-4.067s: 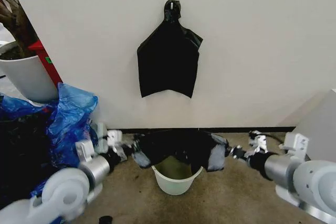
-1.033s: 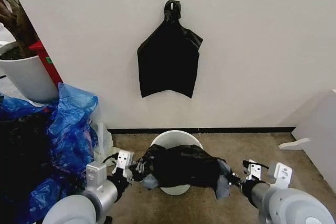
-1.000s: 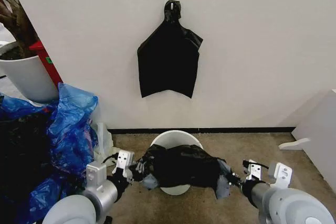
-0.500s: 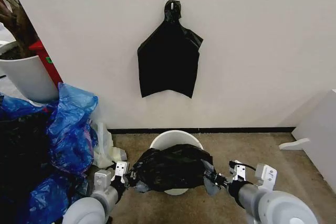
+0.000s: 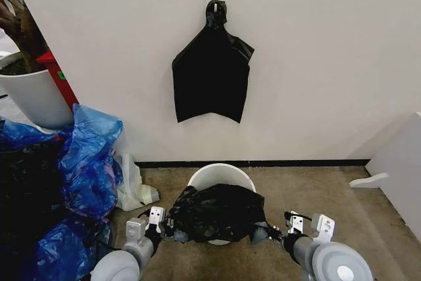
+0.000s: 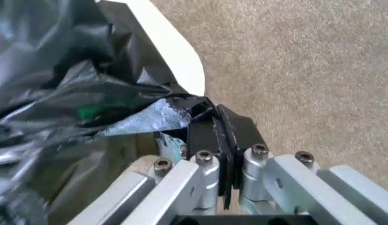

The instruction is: Place the garbage bag over the trash bin.

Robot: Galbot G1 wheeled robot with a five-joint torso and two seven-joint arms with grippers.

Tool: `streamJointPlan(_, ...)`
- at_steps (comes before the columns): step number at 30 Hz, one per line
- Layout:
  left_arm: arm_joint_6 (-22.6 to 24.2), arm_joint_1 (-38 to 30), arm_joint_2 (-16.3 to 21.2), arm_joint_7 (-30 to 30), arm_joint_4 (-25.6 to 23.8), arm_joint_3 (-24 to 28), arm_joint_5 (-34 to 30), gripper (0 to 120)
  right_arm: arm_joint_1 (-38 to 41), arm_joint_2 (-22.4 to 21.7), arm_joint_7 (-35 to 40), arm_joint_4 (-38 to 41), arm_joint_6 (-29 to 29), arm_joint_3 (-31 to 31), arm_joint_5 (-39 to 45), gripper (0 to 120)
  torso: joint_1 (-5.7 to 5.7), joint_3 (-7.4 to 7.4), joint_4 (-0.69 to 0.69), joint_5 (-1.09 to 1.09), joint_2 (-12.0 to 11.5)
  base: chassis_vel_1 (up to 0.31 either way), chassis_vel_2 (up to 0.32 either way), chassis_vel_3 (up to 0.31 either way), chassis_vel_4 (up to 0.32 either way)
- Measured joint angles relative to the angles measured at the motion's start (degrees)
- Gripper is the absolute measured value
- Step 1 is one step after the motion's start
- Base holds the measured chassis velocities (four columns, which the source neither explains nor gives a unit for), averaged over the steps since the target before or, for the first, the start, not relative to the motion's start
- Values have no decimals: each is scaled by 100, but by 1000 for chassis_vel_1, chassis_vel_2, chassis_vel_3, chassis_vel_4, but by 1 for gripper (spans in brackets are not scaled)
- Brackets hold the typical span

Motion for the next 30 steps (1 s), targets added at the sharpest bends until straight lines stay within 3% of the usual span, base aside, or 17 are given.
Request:
streamJointPlan(3, -201, -100, -167, 135, 246, 68, 201, 0, -2, 30, -346, -176, 223, -66, -348, 0, 0, 0, 0, 0, 0, 0, 0, 0, 0)
streamJointPlan(8, -1024, -428, -552, 565, 1112, 197, 1002, 0, -11, 29, -1519, -541, 1033, -183, -1421, 0, 0, 0, -1, -1, 0, 0, 0, 0, 0)
streamJointPlan(11, -1162, -516, -604, 647, 1249, 228, 1130, 0, -11, 13, -1824, -660, 1289, -215, -1728, 0, 0, 0, 0, -2, 0, 0, 0, 0, 0)
streamJointPlan(16, -1260, -577, -581, 774, 1278, 224, 1287, 0, -38, 16, -2290, -885, 1835, -290, -2331, 0, 0, 0, 0, -1, 0, 0, 0, 0, 0)
streamJointPlan(30, -1280, -600, -541, 894, 1272, 144, 1325, 0, 2, 15, -2576, -1092, 2127, -279, -2589, 0, 0, 0, 0, 0, 0, 0, 0, 0, 0)
